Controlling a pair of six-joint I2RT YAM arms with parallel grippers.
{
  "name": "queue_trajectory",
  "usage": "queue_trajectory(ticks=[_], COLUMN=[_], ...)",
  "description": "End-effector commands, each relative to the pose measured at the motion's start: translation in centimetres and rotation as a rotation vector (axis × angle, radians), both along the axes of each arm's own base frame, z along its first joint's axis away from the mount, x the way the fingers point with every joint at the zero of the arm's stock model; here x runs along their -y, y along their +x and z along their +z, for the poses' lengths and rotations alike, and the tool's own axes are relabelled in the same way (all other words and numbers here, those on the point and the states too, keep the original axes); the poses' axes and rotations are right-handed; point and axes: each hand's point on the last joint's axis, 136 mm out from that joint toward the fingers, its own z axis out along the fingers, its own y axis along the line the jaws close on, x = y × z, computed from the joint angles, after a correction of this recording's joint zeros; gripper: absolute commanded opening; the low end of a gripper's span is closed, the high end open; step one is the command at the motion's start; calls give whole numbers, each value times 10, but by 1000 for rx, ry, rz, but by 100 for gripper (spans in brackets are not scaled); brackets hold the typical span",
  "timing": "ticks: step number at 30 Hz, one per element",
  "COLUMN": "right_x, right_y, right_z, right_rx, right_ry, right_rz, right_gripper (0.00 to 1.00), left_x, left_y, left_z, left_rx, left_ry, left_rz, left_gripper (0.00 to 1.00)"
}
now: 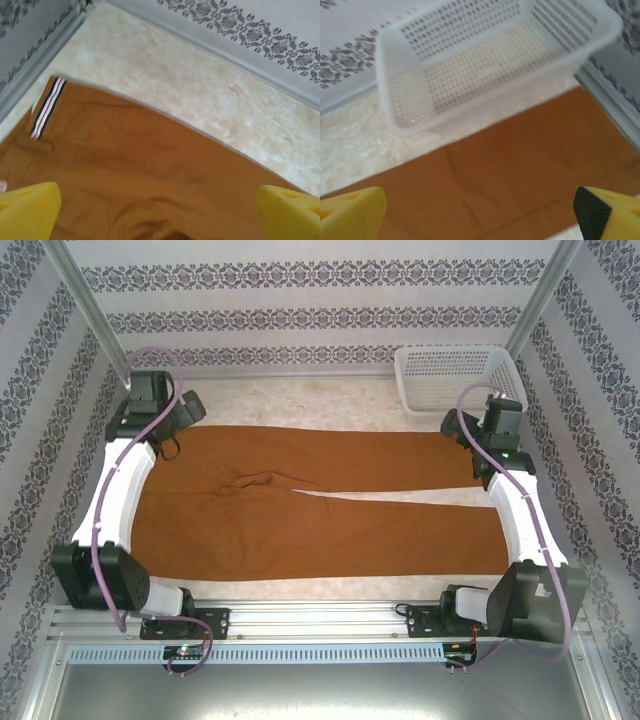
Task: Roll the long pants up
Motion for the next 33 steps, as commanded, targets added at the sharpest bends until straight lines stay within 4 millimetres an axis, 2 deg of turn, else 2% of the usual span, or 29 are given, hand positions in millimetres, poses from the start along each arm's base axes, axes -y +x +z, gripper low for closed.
queue_trajectory(ticks=[1,4,6,9,14,18,21,25,28,30,33], right_x=[0,4,4,8,1,-8,-10,-12,-11,-10,-8], right_y=[-35,-53,-60,-72,-80,-79,-78,-79,-82,-85,-89], right_z=[-19,-34,-43,-57,-62,-61,-63,-67,-67,-66,-64], right_rx=[-114,-156,-169,-197,-199,-189,-200,-212,-215,-218,-216], right_ry=[102,114,110,106,142,185,199,214,214,205,189], right_rz=[-61,-95,-86,-112,-88,-41,-29,-26,-38,-39,-48], right_gripper=[98,98,97,97,94,94,94,93,93,93,93], left_x=[-12,-15,-16,-23,-34,-38,-51,-55,-59,-64,-73], left_y=[-51,-68,-82,-116,-184,-216,-241,-251,-263,-263,-266], left_z=[-1,-23,-52,-94,-149,-167,-173,-183,-200,-211,-214], left_rx=[40,-16,-160,-281,-327,-355,-379,-385,-399,-380,-396], left_ry=[-165,-353,-376,-406,-486,-452,-360,-370,-431,-501,-516], left_rz=[147,154,190,342,640,743,836,877,950,974,1010], left_gripper=[100,100,100,100,100,100,100,100,100,100,100])
